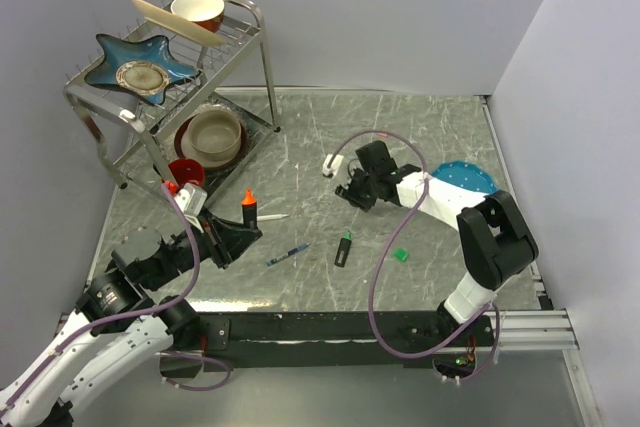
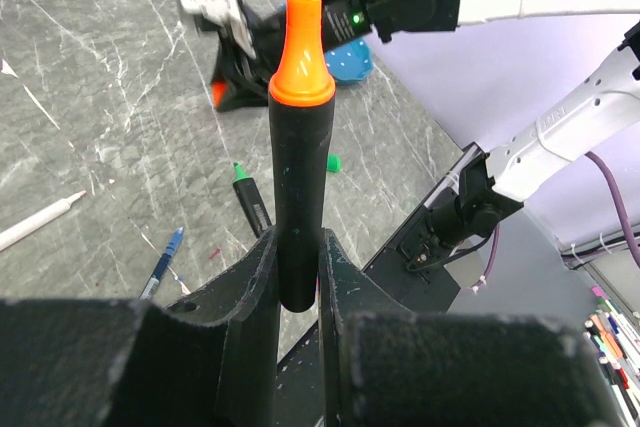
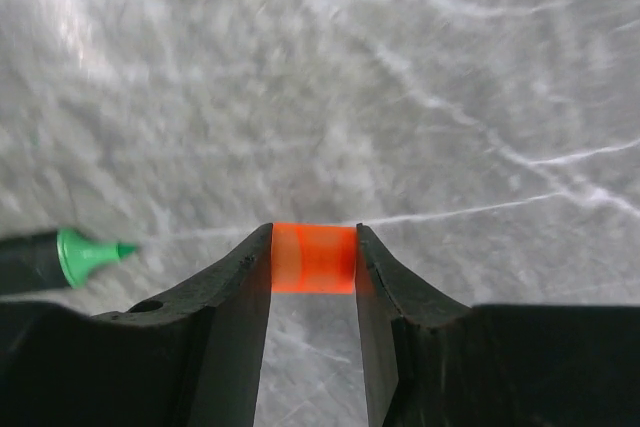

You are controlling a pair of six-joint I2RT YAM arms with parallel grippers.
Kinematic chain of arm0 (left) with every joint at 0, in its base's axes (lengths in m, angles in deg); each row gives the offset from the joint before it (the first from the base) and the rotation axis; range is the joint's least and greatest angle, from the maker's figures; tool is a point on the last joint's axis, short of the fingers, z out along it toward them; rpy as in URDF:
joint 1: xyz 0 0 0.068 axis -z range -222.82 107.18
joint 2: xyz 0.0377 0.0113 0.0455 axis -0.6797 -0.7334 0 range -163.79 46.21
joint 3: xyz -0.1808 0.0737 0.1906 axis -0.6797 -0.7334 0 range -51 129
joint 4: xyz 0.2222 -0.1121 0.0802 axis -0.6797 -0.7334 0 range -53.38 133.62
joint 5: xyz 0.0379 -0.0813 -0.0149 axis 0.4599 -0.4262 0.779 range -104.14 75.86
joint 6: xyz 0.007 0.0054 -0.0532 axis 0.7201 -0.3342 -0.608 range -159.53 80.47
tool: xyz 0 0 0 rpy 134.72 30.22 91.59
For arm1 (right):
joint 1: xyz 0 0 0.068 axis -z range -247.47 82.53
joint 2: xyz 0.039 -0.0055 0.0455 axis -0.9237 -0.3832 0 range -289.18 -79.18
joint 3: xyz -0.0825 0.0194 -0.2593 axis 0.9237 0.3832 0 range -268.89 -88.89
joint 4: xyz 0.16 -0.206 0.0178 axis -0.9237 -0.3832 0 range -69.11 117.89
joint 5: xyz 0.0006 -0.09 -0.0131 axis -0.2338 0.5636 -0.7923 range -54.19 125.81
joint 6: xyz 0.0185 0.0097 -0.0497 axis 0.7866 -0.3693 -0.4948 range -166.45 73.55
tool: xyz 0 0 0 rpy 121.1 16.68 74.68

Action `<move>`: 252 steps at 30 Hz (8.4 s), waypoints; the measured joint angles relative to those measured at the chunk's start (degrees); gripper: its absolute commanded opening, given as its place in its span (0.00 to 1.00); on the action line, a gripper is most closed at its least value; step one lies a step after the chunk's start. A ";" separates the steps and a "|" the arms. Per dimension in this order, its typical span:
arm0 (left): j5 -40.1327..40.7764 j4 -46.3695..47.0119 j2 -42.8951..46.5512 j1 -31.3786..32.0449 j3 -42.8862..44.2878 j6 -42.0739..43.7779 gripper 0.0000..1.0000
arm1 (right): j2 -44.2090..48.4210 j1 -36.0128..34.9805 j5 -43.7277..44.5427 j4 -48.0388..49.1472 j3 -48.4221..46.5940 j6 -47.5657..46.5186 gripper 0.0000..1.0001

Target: Insert the pens into the pen caps

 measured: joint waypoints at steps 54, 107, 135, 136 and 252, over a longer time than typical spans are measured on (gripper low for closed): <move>1.53 -1.03 0.81 0.00 0.00 -0.02 0.01 | -6.36 -1.36 27.61 -19.08 -18.34 84.98 0.53; 1.55 -1.05 0.76 0.00 0.00 -0.02 0.01 | -24.22 -6.99 33.66 -29.57 -28.55 105.70 0.52; -7.39 7.85 -11.96 0.00 -4.61 -6.49 0.01 | -13.94 -7.28 33.70 -16.72 -12.92 94.95 0.00; -7.80 8.37 -12.81 0.02 -5.33 -7.06 0.01 | -12.94 -7.28 33.38 -16.09 -11.89 93.79 0.00; -13.77 27.76 -9.46 0.59 -14.95 -9.29 0.01 | 28.70 -48.09 48.85 -5.31 -7.15 81.79 0.77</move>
